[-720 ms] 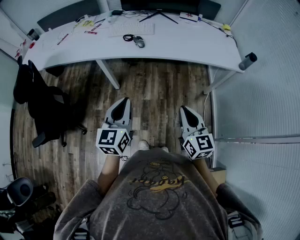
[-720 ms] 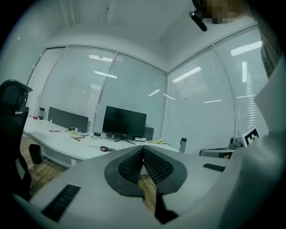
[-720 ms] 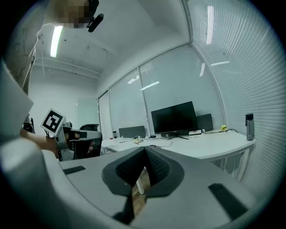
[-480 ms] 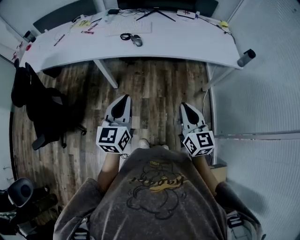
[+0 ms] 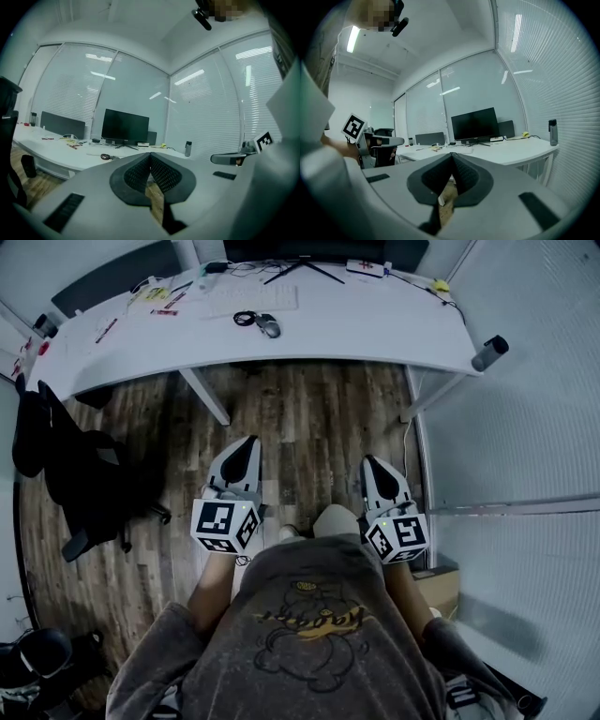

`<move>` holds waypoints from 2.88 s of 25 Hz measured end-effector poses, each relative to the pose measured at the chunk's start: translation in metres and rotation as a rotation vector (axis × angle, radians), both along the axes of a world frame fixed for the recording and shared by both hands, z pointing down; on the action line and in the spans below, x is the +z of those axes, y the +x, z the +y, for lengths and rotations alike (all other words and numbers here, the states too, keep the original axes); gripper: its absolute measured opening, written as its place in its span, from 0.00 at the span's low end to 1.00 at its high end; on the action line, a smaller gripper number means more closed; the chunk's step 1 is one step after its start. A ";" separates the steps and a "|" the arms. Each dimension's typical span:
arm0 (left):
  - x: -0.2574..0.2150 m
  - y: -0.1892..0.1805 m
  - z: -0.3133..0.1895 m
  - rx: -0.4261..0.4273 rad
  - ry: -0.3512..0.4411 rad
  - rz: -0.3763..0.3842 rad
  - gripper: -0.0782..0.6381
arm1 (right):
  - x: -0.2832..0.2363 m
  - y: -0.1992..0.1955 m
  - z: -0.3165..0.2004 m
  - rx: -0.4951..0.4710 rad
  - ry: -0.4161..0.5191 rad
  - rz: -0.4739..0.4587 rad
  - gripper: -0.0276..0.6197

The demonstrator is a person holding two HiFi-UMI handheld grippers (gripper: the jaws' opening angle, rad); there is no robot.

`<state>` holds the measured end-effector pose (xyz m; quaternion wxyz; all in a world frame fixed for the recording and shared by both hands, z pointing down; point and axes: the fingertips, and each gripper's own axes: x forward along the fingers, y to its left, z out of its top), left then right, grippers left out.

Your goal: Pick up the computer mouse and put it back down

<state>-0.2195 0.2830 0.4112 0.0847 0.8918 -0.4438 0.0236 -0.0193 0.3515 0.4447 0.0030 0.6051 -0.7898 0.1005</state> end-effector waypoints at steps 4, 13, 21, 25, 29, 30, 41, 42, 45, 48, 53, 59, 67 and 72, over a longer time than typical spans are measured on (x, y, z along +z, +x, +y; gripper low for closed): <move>0.005 -0.005 -0.013 -0.004 -0.008 -0.003 0.13 | 0.002 -0.002 -0.013 0.009 -0.004 -0.002 0.05; 0.008 -0.001 -0.064 -0.040 -0.008 0.027 0.13 | 0.009 0.002 -0.067 -0.020 -0.011 0.000 0.05; 0.013 0.017 -0.138 -0.098 -0.016 0.038 0.13 | 0.009 0.028 -0.153 -0.067 0.016 -0.015 0.05; 0.015 0.036 -0.189 -0.111 -0.020 0.037 0.13 | 0.004 0.045 -0.208 -0.091 0.033 -0.020 0.05; 0.014 0.057 -0.242 -0.134 -0.040 0.042 0.13 | -0.001 0.070 -0.266 -0.112 0.029 -0.019 0.05; 0.013 0.060 -0.254 -0.144 -0.043 0.039 0.13 | -0.002 0.076 -0.280 -0.119 0.026 -0.025 0.05; 0.000 0.070 -0.363 -0.303 -0.058 -0.002 0.13 | -0.002 0.100 -0.405 -0.261 -0.020 -0.041 0.05; -0.001 0.071 -0.370 -0.311 -0.055 -0.005 0.13 | -0.002 0.102 -0.413 -0.271 -0.021 -0.041 0.05; -0.004 0.074 -0.386 -0.332 -0.054 0.003 0.13 | -0.002 0.105 -0.434 -0.301 -0.028 -0.047 0.05; -0.007 0.078 -0.397 -0.349 -0.055 0.023 0.13 | -0.004 0.106 -0.449 -0.333 -0.031 -0.054 0.05; -0.012 0.082 -0.407 -0.355 -0.049 0.021 0.13 | -0.008 0.104 -0.468 -0.350 -0.028 -0.079 0.05; -0.020 0.080 -0.411 -0.324 -0.036 0.024 0.13 | -0.009 0.100 -0.479 -0.321 -0.025 -0.098 0.05; -0.013 0.074 -0.423 -0.301 -0.048 -0.013 0.13 | 0.001 0.085 -0.493 -0.289 -0.034 -0.126 0.05; -0.008 0.069 -0.430 -0.284 -0.066 -0.016 0.14 | 0.003 0.072 -0.494 -0.301 -0.044 -0.137 0.05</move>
